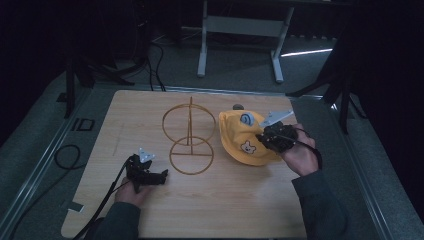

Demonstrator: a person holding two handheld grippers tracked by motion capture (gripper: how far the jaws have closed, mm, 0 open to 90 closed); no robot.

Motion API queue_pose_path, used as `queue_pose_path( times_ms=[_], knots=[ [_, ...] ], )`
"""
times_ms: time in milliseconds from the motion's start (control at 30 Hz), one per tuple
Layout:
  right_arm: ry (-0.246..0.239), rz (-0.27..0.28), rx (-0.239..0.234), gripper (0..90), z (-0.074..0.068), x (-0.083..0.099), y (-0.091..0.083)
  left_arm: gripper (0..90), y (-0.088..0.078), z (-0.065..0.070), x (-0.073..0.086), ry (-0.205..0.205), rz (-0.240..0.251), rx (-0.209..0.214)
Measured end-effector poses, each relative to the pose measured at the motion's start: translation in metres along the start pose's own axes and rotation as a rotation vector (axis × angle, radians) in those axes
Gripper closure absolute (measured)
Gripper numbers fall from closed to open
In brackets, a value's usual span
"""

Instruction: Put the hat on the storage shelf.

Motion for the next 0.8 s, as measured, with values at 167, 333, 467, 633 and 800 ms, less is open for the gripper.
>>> queue_pose_path(
  times_ms=[167, 333, 467, 633, 800],
  knots=[
    [0.028, 0.053, 0.022, 83.1, 0.004, -0.003, -0.004, 1.9, 0.000, 0.000, 0.000, -0.002, 0.000, 0.000],
    [0.066, 0.128, 0.028, 82.9, 0.006, -0.008, -0.006, 1.8, 0.000, 0.000, 0.000, -0.002, 0.001, 0.000],
    [0.066, 0.147, 0.011, 82.6, 0.003, -0.008, -0.004, 1.9, 0.000, 0.000, 0.000, -0.001, 0.001, 0.000],
    [0.065, 0.159, 0.015, 82.6, 0.000, -0.009, -0.003, 1.9, 0.000, 0.000, 0.000, -0.002, 0.001, 0.000],
    [0.095, 0.238, 0.051, 82.6, 0.002, -0.015, -0.009, 1.9, 0.000, 0.000, 0.000, -0.003, 0.001, 0.000]
  ],
)
Point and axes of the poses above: each handheld gripper's, and its own axes: y roughly forward along the jaws, x roughly out of its underside, z roughly to its right, the point moved 10 cm from there along y, roughly forward along the jaws, and after that the axes turned 3 degrees about -x, right-handed, at the moved point
